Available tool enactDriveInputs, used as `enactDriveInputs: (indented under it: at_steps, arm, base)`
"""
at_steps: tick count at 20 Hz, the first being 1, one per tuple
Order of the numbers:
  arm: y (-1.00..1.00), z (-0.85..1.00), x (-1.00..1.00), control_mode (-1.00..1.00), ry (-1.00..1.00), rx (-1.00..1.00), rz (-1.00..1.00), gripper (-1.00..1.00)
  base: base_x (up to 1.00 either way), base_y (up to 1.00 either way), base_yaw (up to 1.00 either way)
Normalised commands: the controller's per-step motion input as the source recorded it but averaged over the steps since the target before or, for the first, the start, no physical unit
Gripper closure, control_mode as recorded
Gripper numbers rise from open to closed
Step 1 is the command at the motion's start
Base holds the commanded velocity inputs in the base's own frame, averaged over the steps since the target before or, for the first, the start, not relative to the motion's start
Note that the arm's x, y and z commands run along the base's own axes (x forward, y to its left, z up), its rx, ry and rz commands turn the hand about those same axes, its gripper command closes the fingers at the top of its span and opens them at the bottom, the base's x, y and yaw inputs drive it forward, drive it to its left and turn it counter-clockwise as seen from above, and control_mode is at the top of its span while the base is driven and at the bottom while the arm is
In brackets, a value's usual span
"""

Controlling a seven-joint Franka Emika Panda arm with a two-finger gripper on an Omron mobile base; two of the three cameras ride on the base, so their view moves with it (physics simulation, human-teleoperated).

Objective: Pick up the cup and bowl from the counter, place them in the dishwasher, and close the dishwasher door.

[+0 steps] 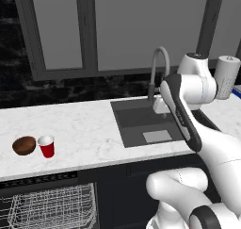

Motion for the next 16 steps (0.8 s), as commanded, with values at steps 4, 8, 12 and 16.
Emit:
enactDriveInputs:
  at_steps: [4, 8, 12, 16]
  arm:
    - [0.00, -0.09, -0.11, -1.00, 0.00, 0.00, 0.00, -1.00]
    - [-0.03, 0.00, 0.00, -1.00, 0.00, 0.00, 0.00, -1.00]
    - [-0.01, 0.00, -0.02, 1.00, 0.00, 0.00, 0.00, -1.00]
    - [0.00, 0.00, 0.00, 1.00, 0.00, 0.00, 0.00, -1.00]
  base:
    - [0.00, 0.00, 0.00]
    - [0.00, 0.00, 0.00]
    - [-0.22, 0.00, 0.00]
    - [-0.41, 0.00, 0.02]
